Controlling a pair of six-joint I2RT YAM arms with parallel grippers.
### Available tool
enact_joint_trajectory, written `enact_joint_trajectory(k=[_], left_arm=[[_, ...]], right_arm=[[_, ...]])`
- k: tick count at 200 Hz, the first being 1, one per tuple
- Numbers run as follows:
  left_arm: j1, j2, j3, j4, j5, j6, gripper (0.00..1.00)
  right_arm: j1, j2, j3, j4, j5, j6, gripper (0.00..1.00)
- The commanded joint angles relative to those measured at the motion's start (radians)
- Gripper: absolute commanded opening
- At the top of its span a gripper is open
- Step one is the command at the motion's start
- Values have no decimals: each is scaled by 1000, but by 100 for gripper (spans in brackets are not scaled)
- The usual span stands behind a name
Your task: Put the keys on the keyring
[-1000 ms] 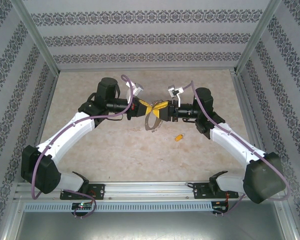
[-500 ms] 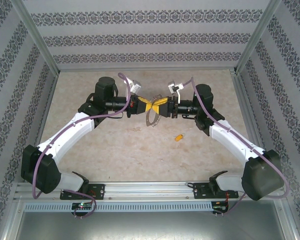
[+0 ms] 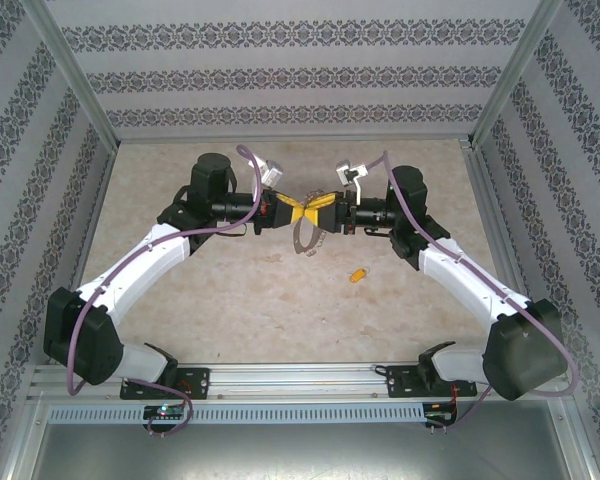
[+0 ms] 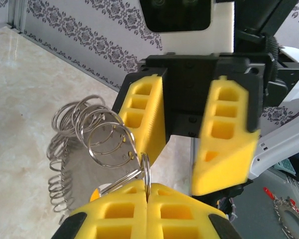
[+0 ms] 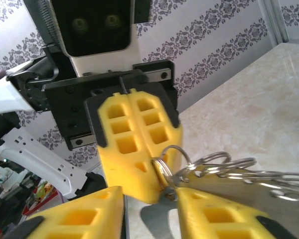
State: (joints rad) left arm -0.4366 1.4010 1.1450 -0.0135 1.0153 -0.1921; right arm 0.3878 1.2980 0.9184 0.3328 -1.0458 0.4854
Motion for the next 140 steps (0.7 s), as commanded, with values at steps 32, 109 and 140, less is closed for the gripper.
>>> enact_joint_trajectory(k=[32,109,140], left_arm=[[-13,13,10,24,72,-4,0],[-14,20,16,41,72,-19,0],[-14,24,11,60,74,-32,0]], right_arm=[[-26,-11,48,66,-3,-9,35],[-5,10,62,59,-58,-17,20],[8,17,54,36,-77,-30,22]])
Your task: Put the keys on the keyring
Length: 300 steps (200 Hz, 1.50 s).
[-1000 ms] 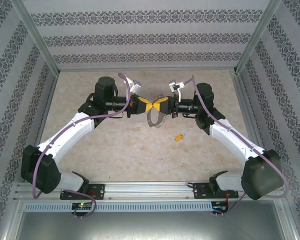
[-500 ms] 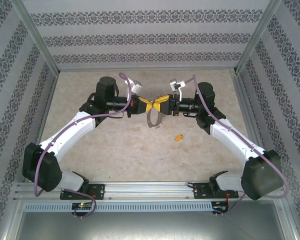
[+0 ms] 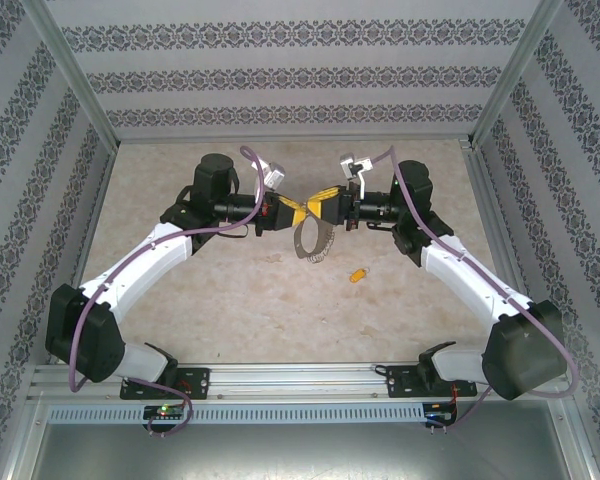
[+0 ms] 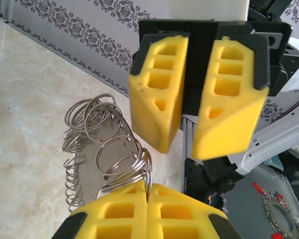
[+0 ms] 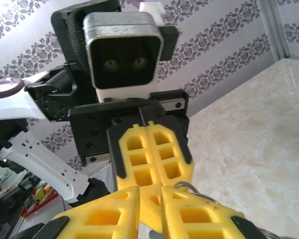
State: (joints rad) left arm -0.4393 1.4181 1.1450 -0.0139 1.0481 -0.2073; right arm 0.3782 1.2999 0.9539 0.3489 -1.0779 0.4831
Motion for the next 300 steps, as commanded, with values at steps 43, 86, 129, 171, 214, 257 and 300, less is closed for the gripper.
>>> enact_joint_trajectory(k=[43,86,129,171,214,257,300], left_arm=[[-11,-1,9,74,42,-21,0],[-11,-9,11,70,45,-18,0],[-10,-12,8,70,47,-18,0],[-11,-11,6,72,46,-20,0],[-11,-10,9,75,45,-23,0],[-11,-8,8,75,47,-22,0],[-11,-1,8,74,45,-23,0]], right_arm=[[12,11,-10,6,-42,-39,31],[-32,-27,-57,13,-13,-33,40],[-61,-47,-64,13,-23,-22,40],[-35,-24,-48,21,-34,-18,40],[2,1,-31,19,-39,-28,39],[13,11,-21,20,-34,-29,34],[18,18,-7,21,-28,-29,14]])
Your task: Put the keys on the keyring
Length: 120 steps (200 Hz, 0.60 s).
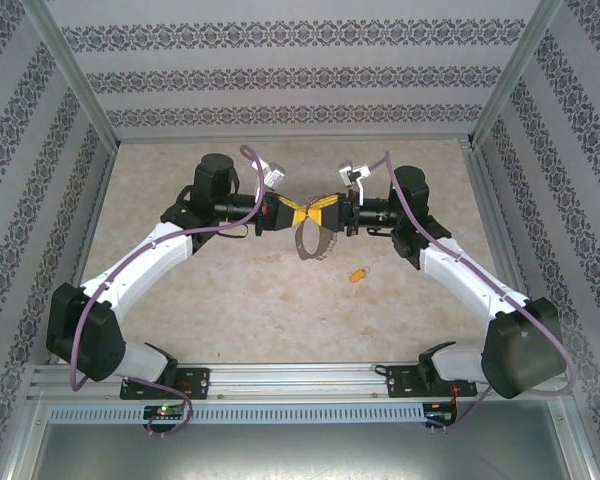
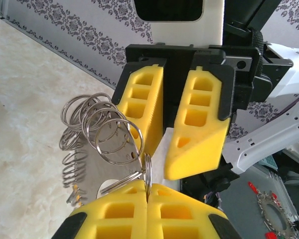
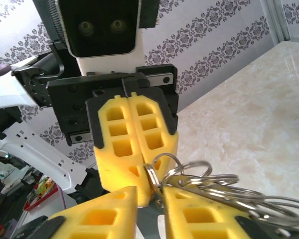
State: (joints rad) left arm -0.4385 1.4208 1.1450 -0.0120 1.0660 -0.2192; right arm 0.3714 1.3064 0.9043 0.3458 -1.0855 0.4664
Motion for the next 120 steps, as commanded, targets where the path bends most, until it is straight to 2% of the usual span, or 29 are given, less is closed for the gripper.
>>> enact_joint_trajectory(k=[1,26,57,94,120], left_arm=[[-12,-3,8,72,27,-11,0],[-12,4,12,62,27,-11,0],[-12,3,13,49,6,-5,0],[-8,-19,20,0,-80,24,34],[18,-41,43,-75,-103,78,44]], right_arm=[[25,12,43,25,-21,-14,14],[28,19,56,17,-22,-16,0],[27,22,71,-5,-24,-34,0],[26,23,109,-136,-9,-134,0],[18,32,154,-284,17,-239,0]])
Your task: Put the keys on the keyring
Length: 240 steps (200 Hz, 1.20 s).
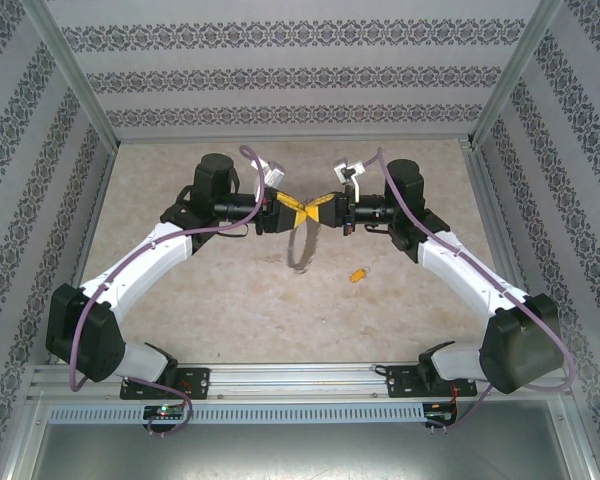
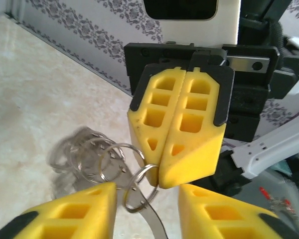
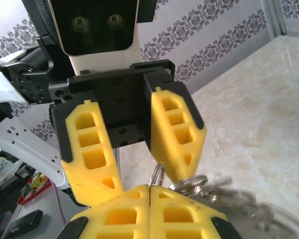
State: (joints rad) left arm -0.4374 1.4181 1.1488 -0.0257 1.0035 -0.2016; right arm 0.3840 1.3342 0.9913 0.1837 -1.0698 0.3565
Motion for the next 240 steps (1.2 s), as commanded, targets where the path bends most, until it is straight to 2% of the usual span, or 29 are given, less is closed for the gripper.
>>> enact_joint_trajectory(k=[1,19,45,82,101,112,130,149,169,240], left_arm=[[19,-40,41,-65,-40,63,44],[50,-67,60,-136,-55,121,48],[91,-93,76,-179,-57,160,53],[105,-75,126,-277,-45,237,54],[104,-37,173,-376,-30,316,53],[106,-10,206,-440,-24,360,49],[105,31,229,-463,-14,383,38],[104,70,254,-487,15,410,22],[104,97,287,-525,48,438,18],[104,130,352,-629,203,513,20]], right_arm=[[6,5,69,-127,2,-133,0],[1,12,113,-259,31,-233,0],[-5,35,144,-310,32,-284,0],[-4,83,194,-383,6,-356,0],[-1,101,249,-515,-5,-459,0],[3,105,281,-599,-4,-527,0],[2,104,301,-626,-21,-556,0],[4,113,322,-644,-51,-568,0],[12,126,344,-681,-58,-591,0],[38,164,418,-802,-56,-671,0]])
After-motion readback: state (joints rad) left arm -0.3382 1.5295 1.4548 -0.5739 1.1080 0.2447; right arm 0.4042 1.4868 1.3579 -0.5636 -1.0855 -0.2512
